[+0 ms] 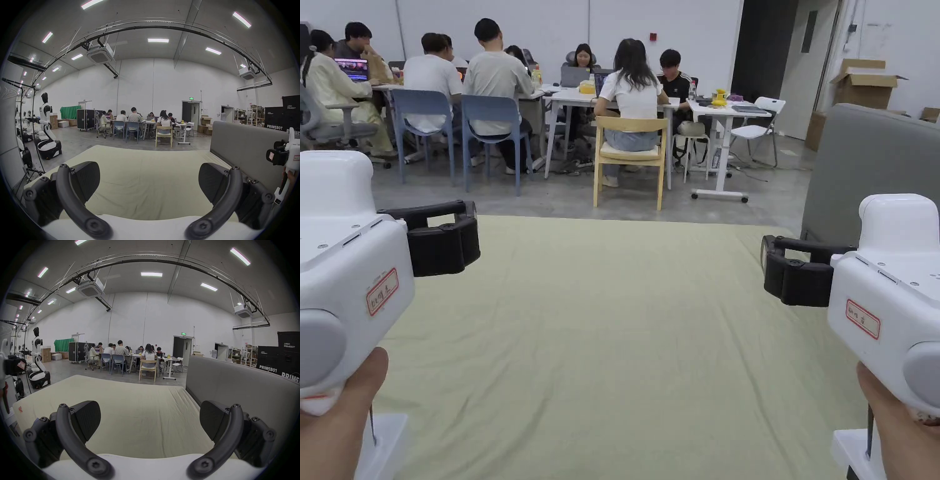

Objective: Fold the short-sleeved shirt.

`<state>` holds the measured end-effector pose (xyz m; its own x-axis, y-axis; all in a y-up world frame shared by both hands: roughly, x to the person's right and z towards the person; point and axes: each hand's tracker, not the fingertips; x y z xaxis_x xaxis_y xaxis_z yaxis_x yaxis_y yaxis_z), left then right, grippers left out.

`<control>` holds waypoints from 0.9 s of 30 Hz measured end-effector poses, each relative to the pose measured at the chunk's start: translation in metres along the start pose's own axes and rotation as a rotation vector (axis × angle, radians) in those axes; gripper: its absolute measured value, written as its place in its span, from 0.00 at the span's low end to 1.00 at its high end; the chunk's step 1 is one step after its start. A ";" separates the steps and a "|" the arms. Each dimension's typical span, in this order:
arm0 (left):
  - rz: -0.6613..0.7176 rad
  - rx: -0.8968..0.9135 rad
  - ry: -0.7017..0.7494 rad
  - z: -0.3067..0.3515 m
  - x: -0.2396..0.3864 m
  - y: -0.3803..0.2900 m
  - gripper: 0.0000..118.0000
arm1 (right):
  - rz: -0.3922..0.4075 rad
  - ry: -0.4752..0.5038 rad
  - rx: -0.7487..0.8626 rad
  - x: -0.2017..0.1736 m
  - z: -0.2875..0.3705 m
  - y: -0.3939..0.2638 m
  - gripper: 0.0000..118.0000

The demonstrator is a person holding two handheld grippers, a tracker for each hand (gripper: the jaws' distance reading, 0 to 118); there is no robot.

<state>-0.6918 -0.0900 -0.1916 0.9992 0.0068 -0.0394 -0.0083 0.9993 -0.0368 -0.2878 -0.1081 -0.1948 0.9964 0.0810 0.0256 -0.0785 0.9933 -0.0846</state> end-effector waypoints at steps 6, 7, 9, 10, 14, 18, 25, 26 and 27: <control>-0.012 -0.012 -0.003 -0.003 0.003 -0.002 1.00 | 0.004 -0.002 0.005 -0.001 0.000 0.000 1.00; -0.011 -0.014 -0.003 -0.003 0.003 -0.002 1.00 | 0.006 -0.002 0.003 -0.002 -0.001 0.000 1.00; -0.008 -0.017 -0.005 -0.004 0.003 -0.003 1.00 | 0.004 -0.004 0.003 -0.002 -0.001 0.000 1.00; -0.006 -0.020 -0.010 -0.005 0.003 -0.003 1.00 | 0.002 -0.004 0.001 -0.002 -0.001 0.001 1.00; -0.004 -0.026 -0.015 -0.006 0.002 -0.003 1.00 | -0.003 -0.004 0.000 -0.002 -0.002 0.001 1.00; -0.003 -0.023 -0.007 -0.006 0.002 -0.004 1.00 | -0.002 -0.006 -0.003 -0.003 -0.003 0.001 1.00; -0.017 -0.029 0.006 -0.006 0.001 -0.005 1.00 | 0.004 -0.011 0.000 -0.003 -0.002 0.001 1.00; -0.018 -0.030 0.004 -0.006 0.001 -0.005 1.00 | 0.005 -0.012 -0.001 -0.003 -0.002 0.001 1.00; -0.018 -0.031 0.002 -0.006 0.002 -0.005 1.00 | 0.003 -0.012 0.001 -0.003 -0.002 0.001 1.00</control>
<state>-0.6904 -0.0953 -0.1979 0.9991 -0.0114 -0.0405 0.0086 0.9976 -0.0681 -0.2905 -0.1078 -0.1967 0.9956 0.0853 0.0375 -0.0819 0.9931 -0.0839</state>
